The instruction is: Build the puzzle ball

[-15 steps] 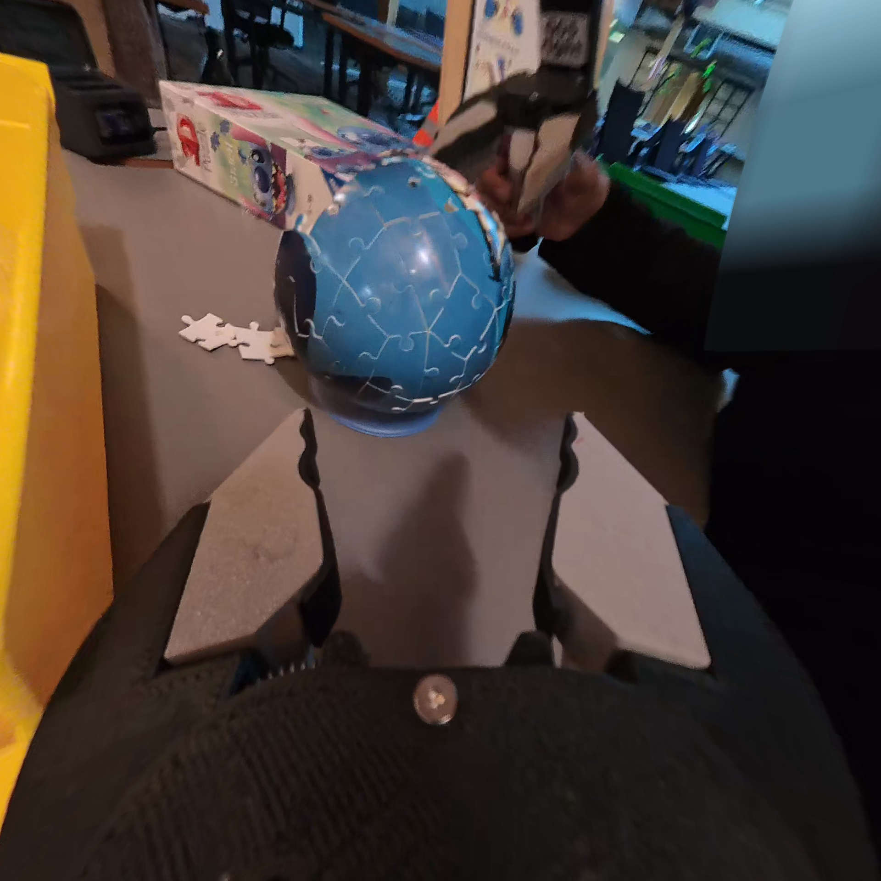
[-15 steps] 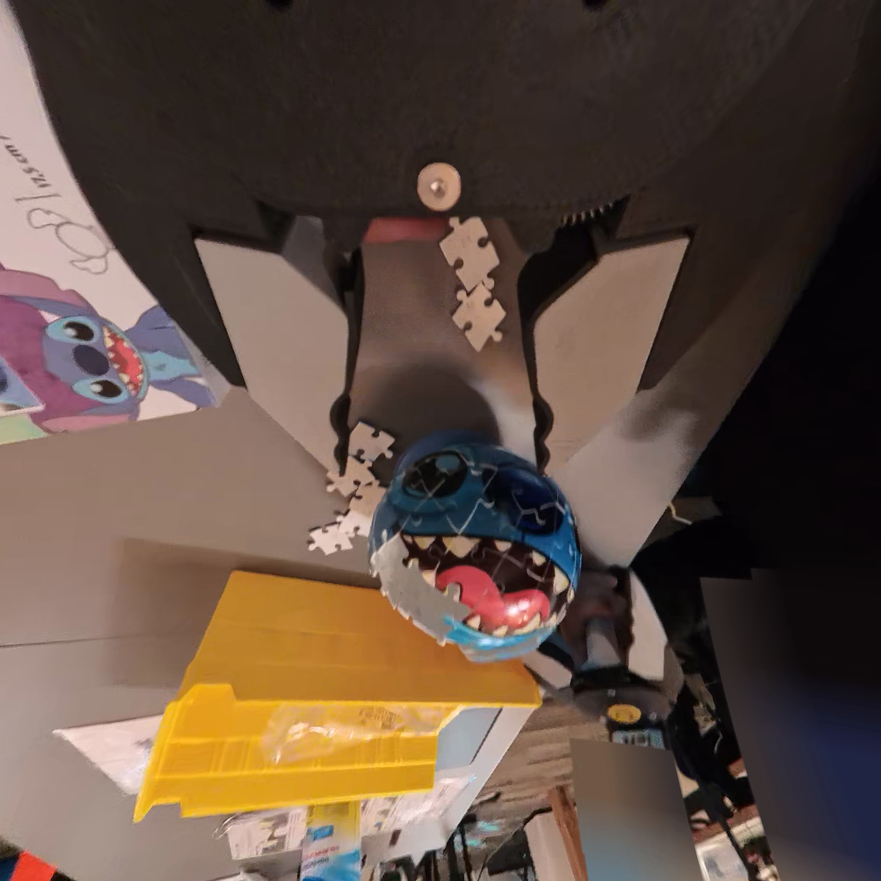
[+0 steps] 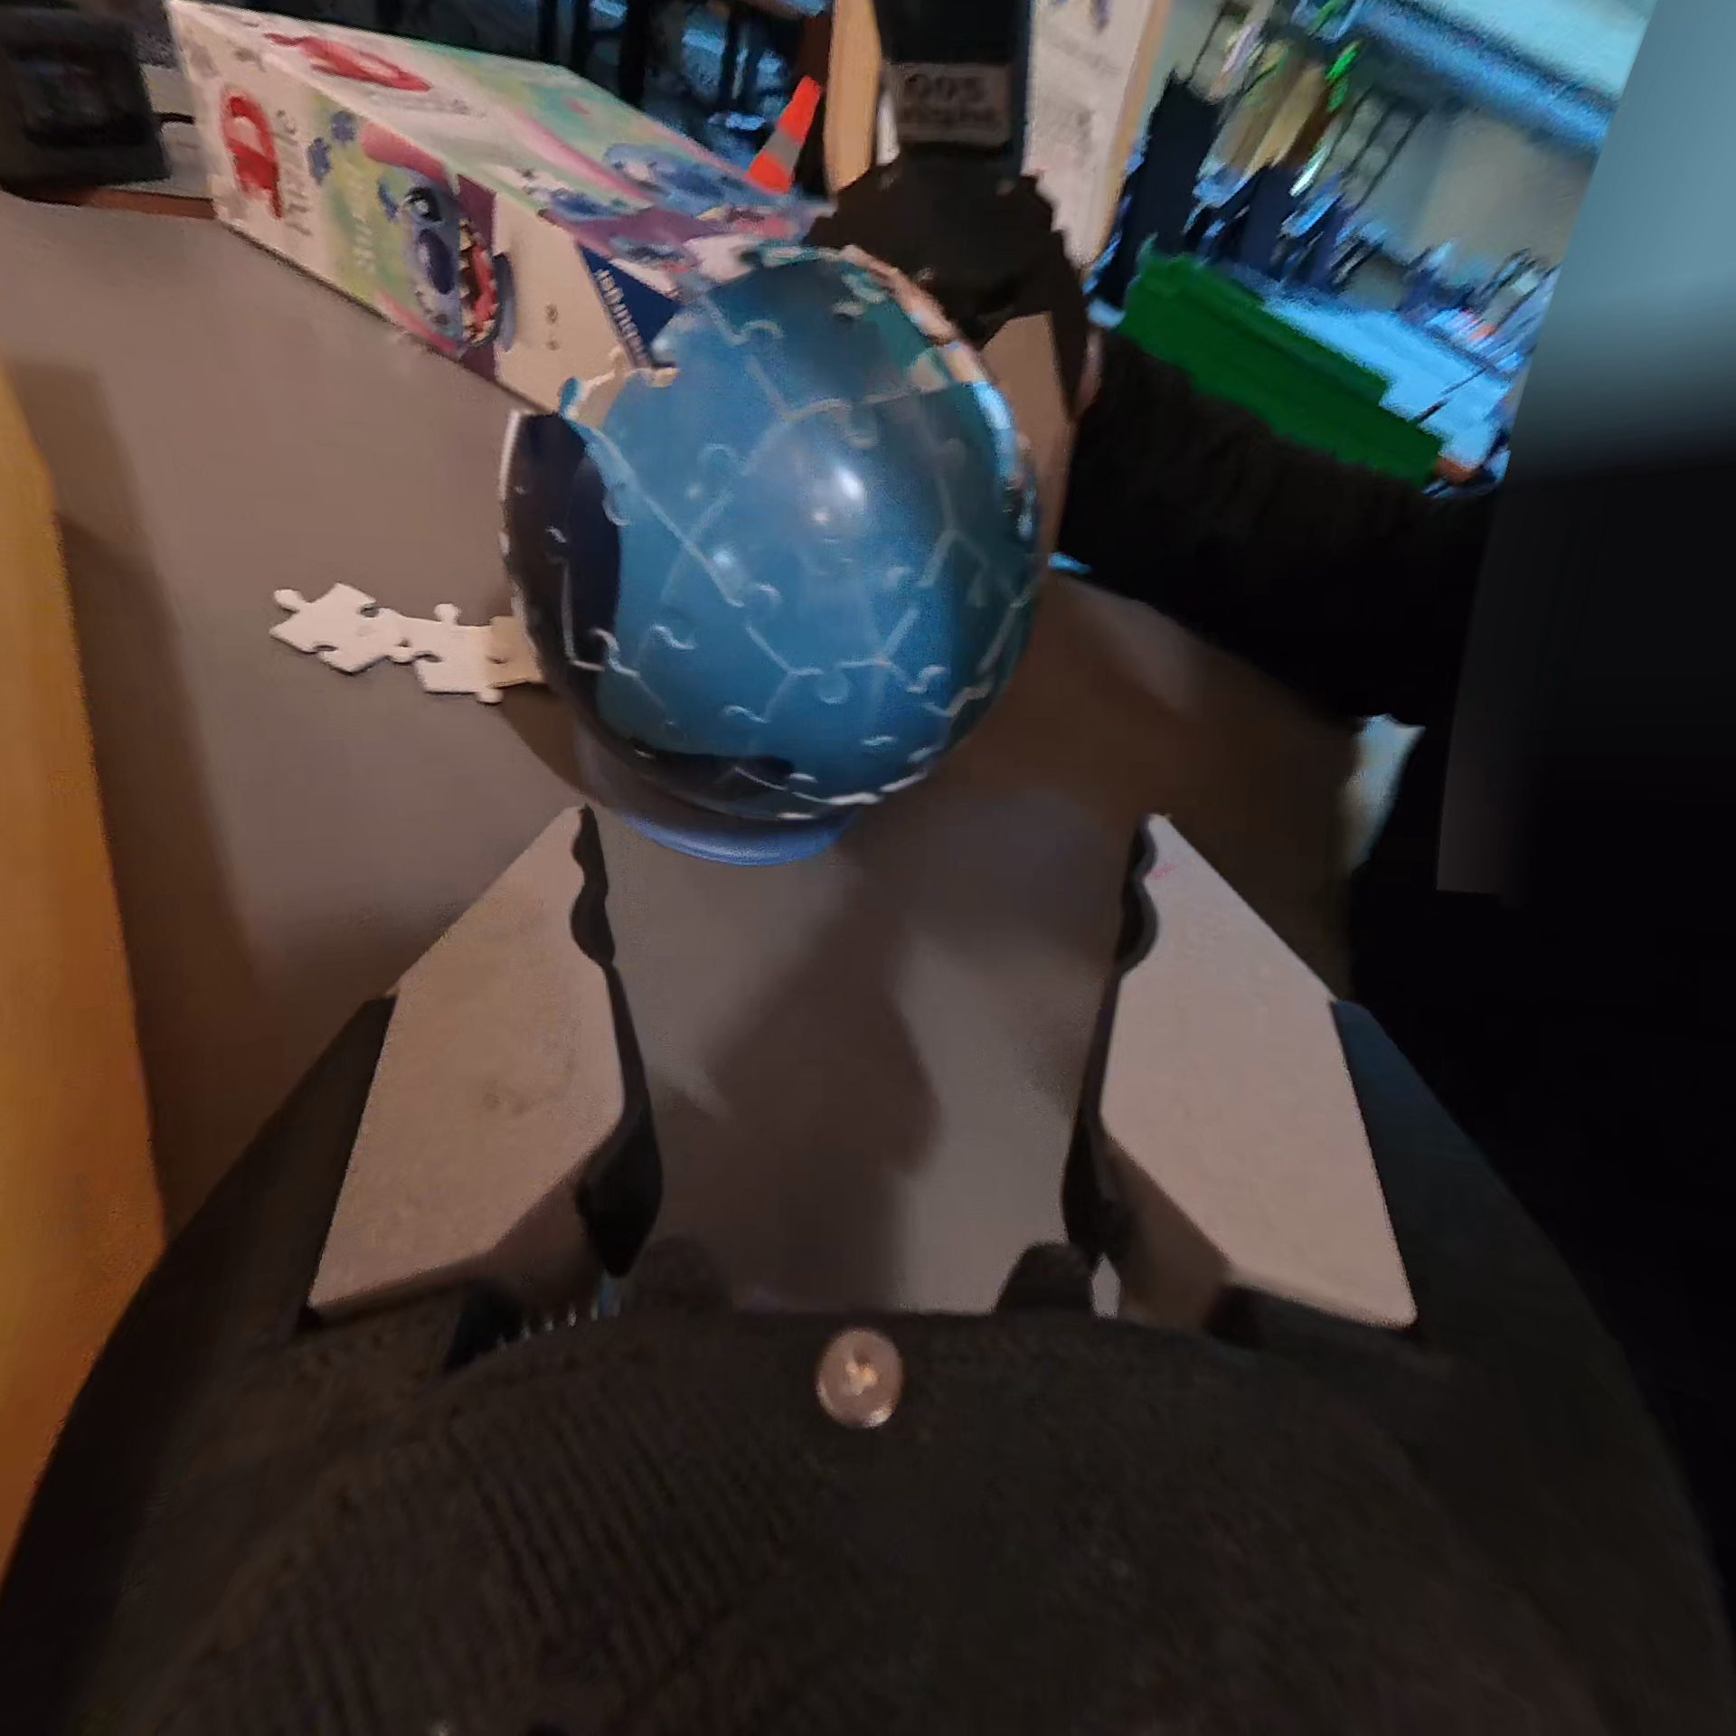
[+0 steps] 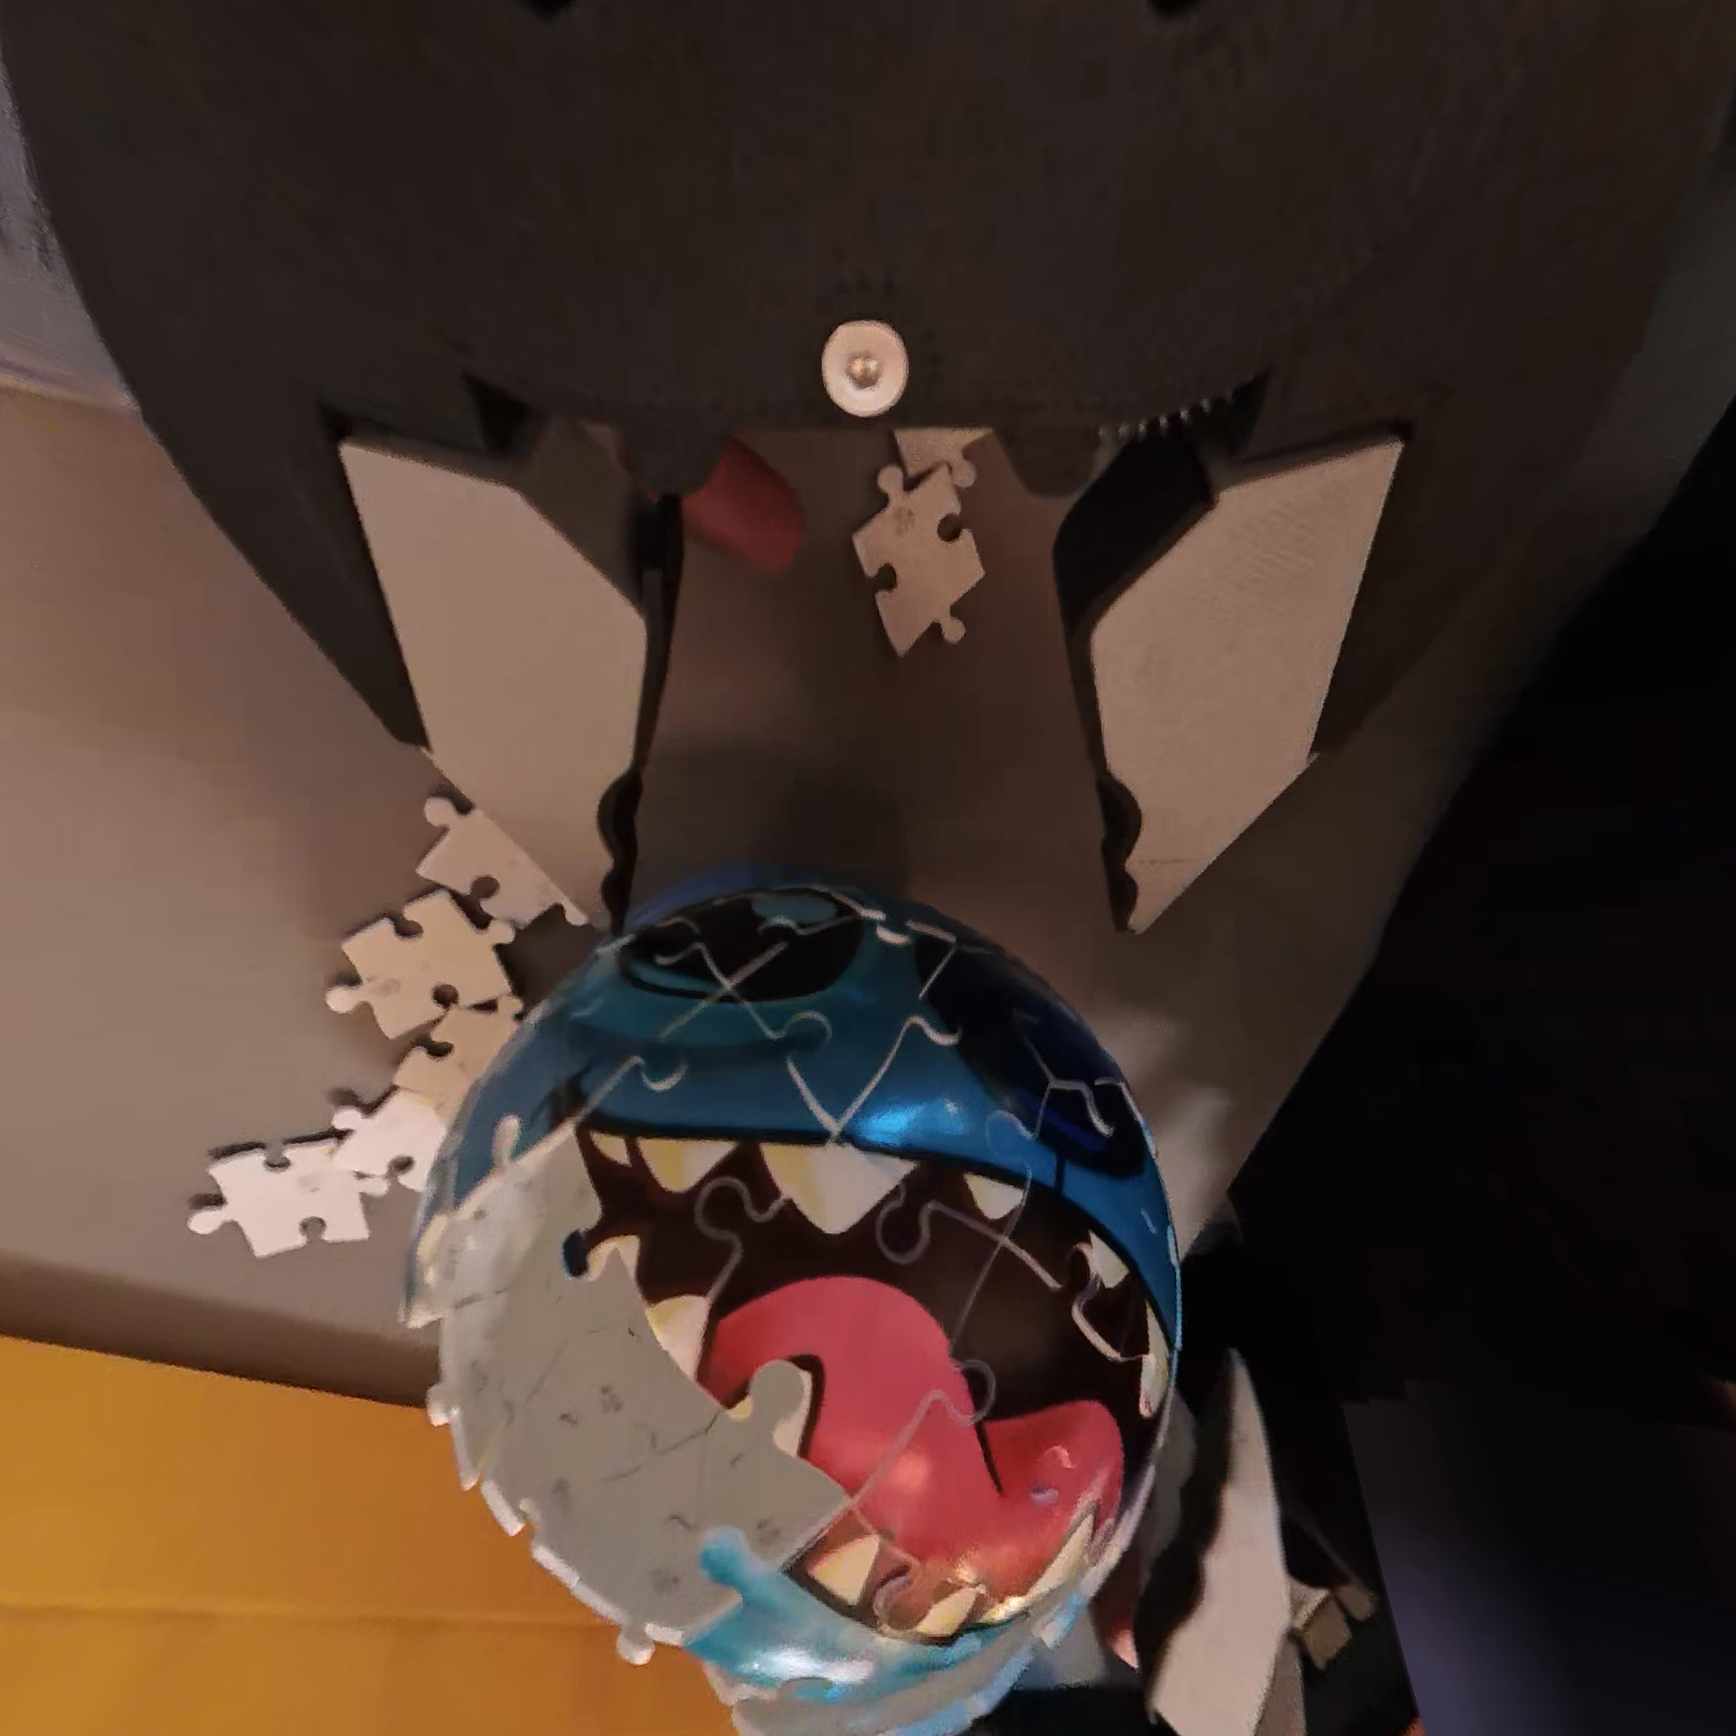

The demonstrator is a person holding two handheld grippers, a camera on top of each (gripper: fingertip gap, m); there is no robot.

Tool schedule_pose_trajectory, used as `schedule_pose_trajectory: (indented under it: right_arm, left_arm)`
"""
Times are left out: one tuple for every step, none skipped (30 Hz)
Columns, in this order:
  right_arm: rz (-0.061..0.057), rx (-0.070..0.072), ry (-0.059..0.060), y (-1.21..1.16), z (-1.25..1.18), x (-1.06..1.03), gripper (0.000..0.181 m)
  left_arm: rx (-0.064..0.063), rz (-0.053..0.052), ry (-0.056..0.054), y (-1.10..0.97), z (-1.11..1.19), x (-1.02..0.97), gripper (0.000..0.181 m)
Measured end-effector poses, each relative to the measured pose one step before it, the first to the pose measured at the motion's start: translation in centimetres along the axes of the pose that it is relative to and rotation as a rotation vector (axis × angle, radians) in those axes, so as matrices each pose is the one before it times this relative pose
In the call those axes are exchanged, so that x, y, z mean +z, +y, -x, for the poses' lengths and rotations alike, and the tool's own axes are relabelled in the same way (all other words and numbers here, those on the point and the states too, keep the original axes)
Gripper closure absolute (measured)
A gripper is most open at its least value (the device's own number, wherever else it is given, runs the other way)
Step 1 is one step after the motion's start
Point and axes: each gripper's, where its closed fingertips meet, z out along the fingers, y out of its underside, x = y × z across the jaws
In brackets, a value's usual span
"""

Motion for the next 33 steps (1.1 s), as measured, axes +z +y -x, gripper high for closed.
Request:
schedule_pose_trajectory:
  right_arm:
    - [0.0009,-0.0047,-0.0037,-0.104,-0.099,0.27,0.081]
    - [0.0082,-0.0035,-0.0025,0.0,-0.112,0.193,0.08]
    - [0.0087,-0.0033,-0.003,0.017,-0.095,0.102,0.079]
    - [0.0046,-0.0027,-0.0028,0.009,-0.098,0.053,0.079]
    - [0.006,0.0004,-0.0048,0.063,-0.071,0.073,0.08]
    - [0.0105,0.0004,-0.0092,0.182,-0.012,0.142,0.079]
    - [0.0178,-0.0035,-0.0073,0.327,-0.049,0.237,0.079]
    - [0.0252,-0.0095,0.0008,0.46,-0.141,0.333,0.078]
    - [0.0193,-0.0165,0.0022,0.352,-0.117,0.377,0.078]
    - [-0.0006,-0.0185,-0.0052,-0.005,0.049,0.359,0.078]
    - [-0.0063,-0.0122,-0.0094,-0.234,0.136,0.275,0.078]
    - [0.0051,-0.0069,-0.0033,-0.126,0.026,0.22,0.075]
    - [0.0064,-0.0123,-0.0014,-0.061,0.018,0.158,0.075]
    - [0.0056,-0.0171,0.0019,-0.032,0.02,0.13,0.075]
    - [0.0051,-0.0162,0.002,0.008,0.041,0.159,0.076]
    - [0.0081,-0.0131,-0.0038,0.053,0.163,0.137,0.077]
    - [0.0049,-0.0138,-0.0081,0.015,0.323,0.124,0.079]
    - [0.0047,-0.0135,-0.0126,0.013,0.466,0.151,0.082]
    - [0.003,-0.0137,-0.0141,-0.012,0.559,0.209,0.084]
    - [0.0054,-0.0145,-0.0108,0.018,0.568,0.251,0.086]
    - [0.0101,-0.0142,-0.0031,0.065,0.502,0.267,0.086]
    - [0.0113,-0.0144,0.0014,0.077,0.491,0.254,0.085]
    - [0.0114,-0.0132,0.0003,0.063,0.55,0.252,0.084]
    - [0.0111,-0.0126,-0.0009,0.075,0.609,0.231,0.084]
    - [0.0094,-0.0116,-0.0026,0.073,0.663,0.194,0.084]
    - [0.0063,-0.0075,-0.0043,0.075,0.719,0.17,0.084]
    - [0.0083,-0.0065,0.0018,0.123,0.624,0.077,0.085]
    - [0.0179,-0.0102,0.0251,0.266,0.285,-0.091,0.088]
    - [0.0293,-0.0153,0.0491,0.441,-0.066,-0.398,0.087]
    - [0.0293,-0.0156,0.0602,0.488,-0.256,-0.744,0.085]
    - [0.0205,-0.0083,0.0596,0.448,-0.319,-1.094,0.083]
    - [0.0052,0.0101,0.0497,0.315,-0.285,-1.352,0.083]
    - [-0.0116,0.0309,0.0361,0.143,-0.138,-1.483,0.085]
  left_arm:
    - [0.0251,0.031,-0.0399,0.148,0.727,0.462,0.071]
    - [0.0219,0.0377,-0.026,0.235,0.564,0.545,0.069]
    - [0.0082,0.0438,-0.0033,0.356,0.301,0.571,0.068]
    - [0.001,0.0406,-0.007,0.338,0.354,0.538,0.068]
    - [0.0058,0.039,-0.004,0.353,0.295,0.459,0.068]
    - [-0.0041,0.0381,-0.0031,0.365,0.257,0.385,0.067]
    - [-0.0053,0.0277,-0.0106,0.25,0.252,0.346,0.066]
    - [0.0019,0.0195,-0.0031,0.207,0.046,0.291,0.066]
    - [0.0047,0.0145,0.0007,0.165,-0.066,0.168,0.066]
    - [0.0014,-0.0006,-0.0095,-0.036,0.072,0.037,0.066]
    - [-0.001,-0.0125,0.0028,-0.203,-0.096,-0.012,0.066]
    - [-0.0088,-0.018,0.0207,-0.293,-0.348,-0.005,0.066]
    - [-0.0167,-0.0192,0.0301,-0.301,-0.505,0.037,0.068]
    - [-0.0146,-0.0155,0.034,-0.22,-0.613,0.077,0.07]
    - [-0.0149,-0.009,0.0162,-0.094,-0.412,0.099,0.069]
    - [-0.0124,0.0029,-0.0044,0.141,-0.157,0.05,0.069]
    - [-0.0057,0.0041,-0.0028,0.247,-0.278,-0.037,0.069]
    - [-0.0046,-0.0007,0.0002,0.236,-0.385,-0.118,0.069]
    - [-0.0054,-0.0014,0.0018,0.266,-0.446,-0.131,0.07]
    - [-0.0044,-0.0015,0.0035,0.301,-0.525,-0.118,0.069]
    - [-0.0048,-0.0015,-0.0043,0.282,-0.47,-0.104,0.069]
    - [-0.0016,0.0001,-0.0097,0.308,-0.444,-0.085,0.069]
    - [0.0026,0.002,-0.0095,0.324,-0.498,-0.064,0.069]
    - [0.0048,0.003,-0.0072,0.333,-0.553,-0.043,0.069]
    - [0.0034,0.0026,-0.0035,0.327,-0.634,-0.016,0.069]
    - [0.0014,0.0029,0.0015,0.326,-0.699,0.011,0.069]
    - [0.0013,0.0018,0.005,0.324,-0.709,0.009,0.069]
    - [-0.0003,-0.001,0.0031,0.26,-0.63,-0.014,0.069]
    - [-0.0044,-0.0026,0.0011,0.192,-0.503,-0.059,0.069]
    - [-0.0084,-0.0017,-0.0005,0.198,-0.37,-0.111,0.069]
    - [-0.0056,0.0004,0.001,0.233,-0.266,-0.186,0.069]
    - [-0.0017,-0.0036,-0.0027,0.2,-0.119,-0.28,0.07]
    - [-0.0013,-0.0063,-0.0114,0.176,0.1,-0.378,0.07]
